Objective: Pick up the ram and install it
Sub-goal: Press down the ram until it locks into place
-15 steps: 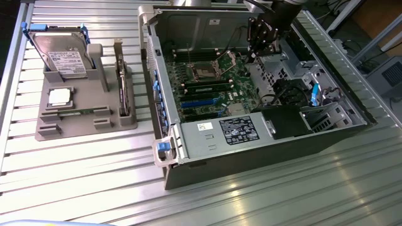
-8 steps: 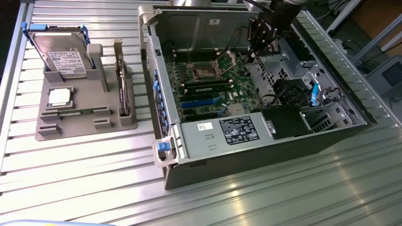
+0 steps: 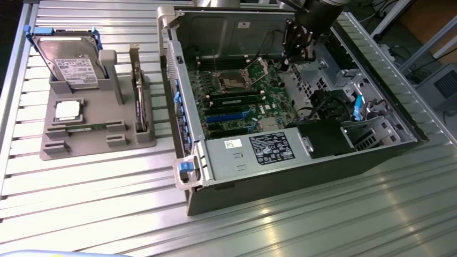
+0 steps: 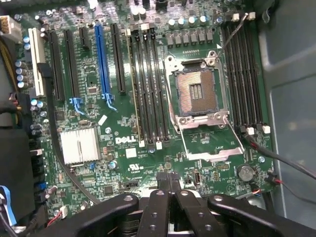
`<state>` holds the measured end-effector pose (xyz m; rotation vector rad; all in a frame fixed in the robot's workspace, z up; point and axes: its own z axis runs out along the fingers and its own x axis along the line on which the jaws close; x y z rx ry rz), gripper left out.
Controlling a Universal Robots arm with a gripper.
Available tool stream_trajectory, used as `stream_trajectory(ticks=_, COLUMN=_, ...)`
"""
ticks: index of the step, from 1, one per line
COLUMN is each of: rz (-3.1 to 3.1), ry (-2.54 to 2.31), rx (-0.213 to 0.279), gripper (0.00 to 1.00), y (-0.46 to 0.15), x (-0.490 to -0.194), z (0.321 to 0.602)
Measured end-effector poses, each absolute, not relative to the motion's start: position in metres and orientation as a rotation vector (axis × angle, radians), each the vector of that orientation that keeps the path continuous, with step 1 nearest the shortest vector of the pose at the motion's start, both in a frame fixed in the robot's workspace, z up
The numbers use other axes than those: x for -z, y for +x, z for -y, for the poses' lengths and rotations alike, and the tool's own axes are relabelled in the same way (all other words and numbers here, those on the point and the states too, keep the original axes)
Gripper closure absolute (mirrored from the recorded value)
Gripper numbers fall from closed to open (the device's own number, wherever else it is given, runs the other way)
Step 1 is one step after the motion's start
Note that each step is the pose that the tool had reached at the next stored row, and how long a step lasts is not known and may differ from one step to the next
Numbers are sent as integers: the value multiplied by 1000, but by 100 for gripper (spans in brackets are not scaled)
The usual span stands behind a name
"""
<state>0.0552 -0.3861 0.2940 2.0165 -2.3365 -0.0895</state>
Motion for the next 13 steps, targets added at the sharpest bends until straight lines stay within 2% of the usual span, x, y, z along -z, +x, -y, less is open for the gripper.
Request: stream_trajectory(ticks=13, rz=2523, ry=1788, rx=97, gripper=89, y=55, x=-294, z=386)
